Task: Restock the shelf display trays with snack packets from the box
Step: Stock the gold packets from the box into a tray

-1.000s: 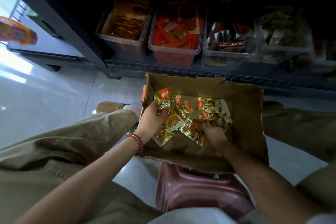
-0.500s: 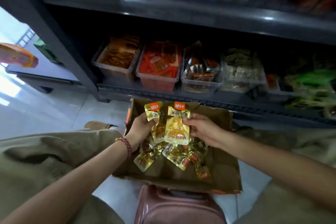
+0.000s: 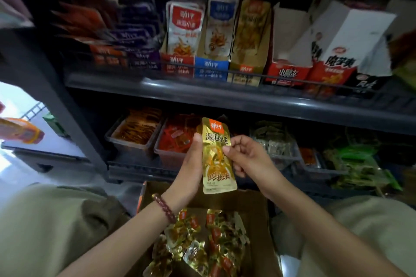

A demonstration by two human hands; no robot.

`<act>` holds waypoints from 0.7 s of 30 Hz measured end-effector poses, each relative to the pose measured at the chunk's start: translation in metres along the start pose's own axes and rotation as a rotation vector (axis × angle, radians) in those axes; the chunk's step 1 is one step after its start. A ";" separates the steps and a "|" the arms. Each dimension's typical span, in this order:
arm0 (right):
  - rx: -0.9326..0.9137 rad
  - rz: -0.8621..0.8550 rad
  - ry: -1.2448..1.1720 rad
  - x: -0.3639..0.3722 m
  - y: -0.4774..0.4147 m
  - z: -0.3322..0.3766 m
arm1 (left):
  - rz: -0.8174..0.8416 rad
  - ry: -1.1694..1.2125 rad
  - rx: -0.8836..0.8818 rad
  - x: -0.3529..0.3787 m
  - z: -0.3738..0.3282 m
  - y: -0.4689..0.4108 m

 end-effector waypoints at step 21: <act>-0.600 -0.098 0.338 -0.023 -0.034 0.186 | -0.545 -0.713 0.677 0.012 -0.134 -0.074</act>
Point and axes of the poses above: each hand's wrist, its own y-axis away from the middle knuckle, its own x-axis out of the palm, z = x × y, the point moved 3 cm from there along -y, towards the middle knuckle, and after that the axes turned 12 degrees about -y, right-handed, at the moved point
